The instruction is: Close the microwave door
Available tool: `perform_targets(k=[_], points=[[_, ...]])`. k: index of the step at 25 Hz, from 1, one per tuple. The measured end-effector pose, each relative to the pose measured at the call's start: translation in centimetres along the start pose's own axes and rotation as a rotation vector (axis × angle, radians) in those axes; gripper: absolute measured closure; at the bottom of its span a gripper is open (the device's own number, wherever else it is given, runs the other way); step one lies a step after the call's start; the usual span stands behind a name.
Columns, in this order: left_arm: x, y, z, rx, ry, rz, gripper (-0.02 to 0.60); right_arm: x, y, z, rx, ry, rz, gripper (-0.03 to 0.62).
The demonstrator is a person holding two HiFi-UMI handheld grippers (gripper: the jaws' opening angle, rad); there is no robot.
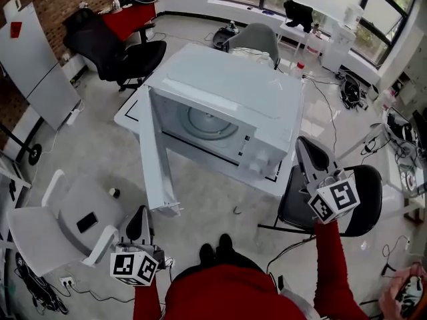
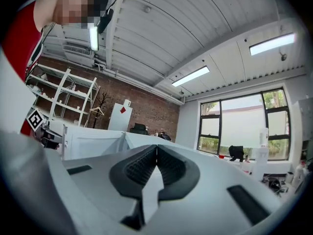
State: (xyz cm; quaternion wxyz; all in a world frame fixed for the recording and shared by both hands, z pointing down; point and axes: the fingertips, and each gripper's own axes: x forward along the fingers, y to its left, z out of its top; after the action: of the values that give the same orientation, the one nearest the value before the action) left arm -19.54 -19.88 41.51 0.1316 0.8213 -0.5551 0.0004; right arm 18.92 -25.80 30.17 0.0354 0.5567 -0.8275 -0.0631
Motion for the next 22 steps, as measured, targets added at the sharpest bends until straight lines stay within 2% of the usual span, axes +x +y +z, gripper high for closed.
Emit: perform_targets(k=[5,11,22], points=[[0.2,0.1,0.5,0.009,-0.009,0.016,0.588,3.3,-2.5,-0.1,0.032,0.007,0.033,0.58],[0.8,0.2,-0.1,0.006,0.004,0.016,0.588,5.3,-3.4,-1.8,0.078,0.031,0.059,0.58],[2.0,-3.4,-0.4,0.02,0.033,-0.172,0.588,6.8,-4.5,-1.9,0.098,0.028,0.107,0.58]])
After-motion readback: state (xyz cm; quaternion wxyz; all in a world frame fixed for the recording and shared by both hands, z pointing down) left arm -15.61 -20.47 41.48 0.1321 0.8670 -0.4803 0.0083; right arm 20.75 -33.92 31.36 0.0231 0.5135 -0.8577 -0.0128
